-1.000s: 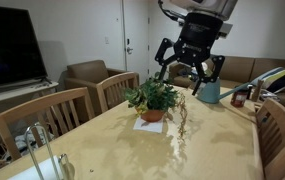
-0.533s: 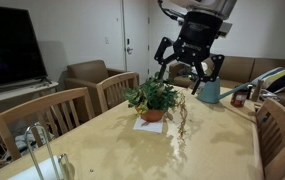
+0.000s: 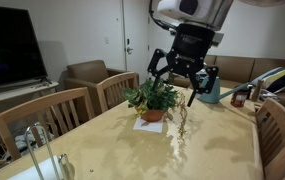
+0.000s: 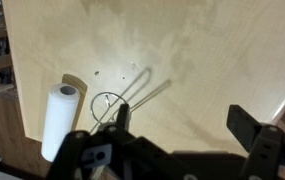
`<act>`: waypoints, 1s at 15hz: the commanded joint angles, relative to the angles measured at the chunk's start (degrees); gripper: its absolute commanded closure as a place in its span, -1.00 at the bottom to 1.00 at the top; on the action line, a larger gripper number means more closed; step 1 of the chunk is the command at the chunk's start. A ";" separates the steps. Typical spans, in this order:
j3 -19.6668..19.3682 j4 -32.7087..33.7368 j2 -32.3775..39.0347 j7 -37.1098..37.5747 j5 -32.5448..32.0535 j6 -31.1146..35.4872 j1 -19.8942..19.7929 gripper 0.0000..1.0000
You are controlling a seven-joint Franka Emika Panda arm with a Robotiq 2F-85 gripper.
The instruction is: Pick up the silver mental object on the left side of the table and place it near the plant
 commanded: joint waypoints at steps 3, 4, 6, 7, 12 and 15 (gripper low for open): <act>4.72 8.03 6.97 -6.33 0.40 -4.02 -1.42 -1.00; 5.56 9.42 8.15 -7.54 0.55 -4.71 -1.56 -1.00; 6.39 12.03 10.24 -7.86 -0.39 -6.27 -1.35 -1.00; 6.65 13.57 11.39 -7.75 -1.15 -7.16 -1.05 -1.00; 10.36 19.28 16.54 -15.50 0.12 -6.65 -1.84 -1.00; 12.14 21.92 19.30 -21.09 1.04 -6.05 -2.22 -1.00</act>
